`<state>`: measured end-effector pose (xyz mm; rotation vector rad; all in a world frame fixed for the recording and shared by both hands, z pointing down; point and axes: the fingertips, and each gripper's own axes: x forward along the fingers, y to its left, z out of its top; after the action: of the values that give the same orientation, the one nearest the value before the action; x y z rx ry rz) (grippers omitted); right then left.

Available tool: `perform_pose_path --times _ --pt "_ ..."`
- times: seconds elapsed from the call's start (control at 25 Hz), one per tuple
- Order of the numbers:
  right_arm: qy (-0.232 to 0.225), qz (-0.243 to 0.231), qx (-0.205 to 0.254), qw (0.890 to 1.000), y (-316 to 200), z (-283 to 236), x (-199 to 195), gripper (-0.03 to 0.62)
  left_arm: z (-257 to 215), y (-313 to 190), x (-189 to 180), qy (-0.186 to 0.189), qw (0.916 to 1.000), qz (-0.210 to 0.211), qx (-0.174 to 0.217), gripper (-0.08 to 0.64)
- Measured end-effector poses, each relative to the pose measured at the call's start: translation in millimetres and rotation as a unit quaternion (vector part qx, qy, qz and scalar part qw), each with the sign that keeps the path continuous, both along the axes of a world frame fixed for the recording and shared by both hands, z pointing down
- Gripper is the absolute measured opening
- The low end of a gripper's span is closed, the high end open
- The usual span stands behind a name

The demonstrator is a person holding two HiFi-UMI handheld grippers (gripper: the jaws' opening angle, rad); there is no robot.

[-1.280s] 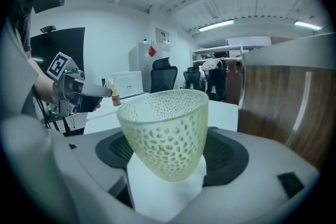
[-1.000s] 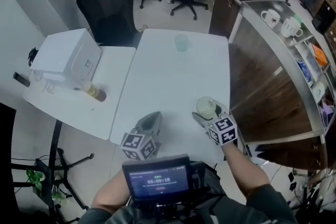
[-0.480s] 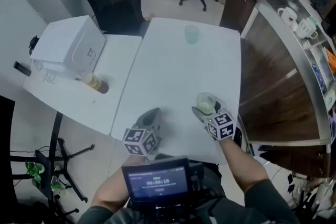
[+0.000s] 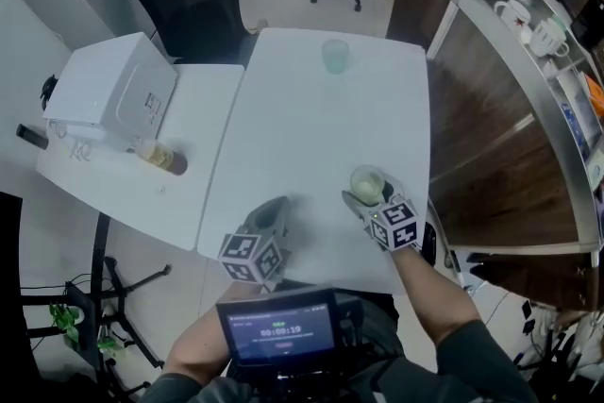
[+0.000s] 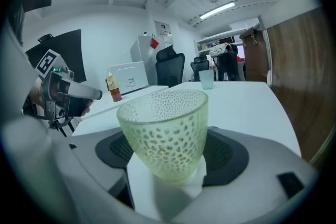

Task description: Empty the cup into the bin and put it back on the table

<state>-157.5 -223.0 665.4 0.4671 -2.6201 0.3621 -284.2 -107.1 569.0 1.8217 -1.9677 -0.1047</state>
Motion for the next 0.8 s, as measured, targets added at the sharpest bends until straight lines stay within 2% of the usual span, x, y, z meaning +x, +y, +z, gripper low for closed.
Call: perform_pose_path --times 0.8 --pt "-0.008 -0.005 -0.015 1.000 -1.2 10.5 2.3 0.393 -3.5 -7.2 3.9 -0.010 0.9999 0.010 -0.004 -0.009"
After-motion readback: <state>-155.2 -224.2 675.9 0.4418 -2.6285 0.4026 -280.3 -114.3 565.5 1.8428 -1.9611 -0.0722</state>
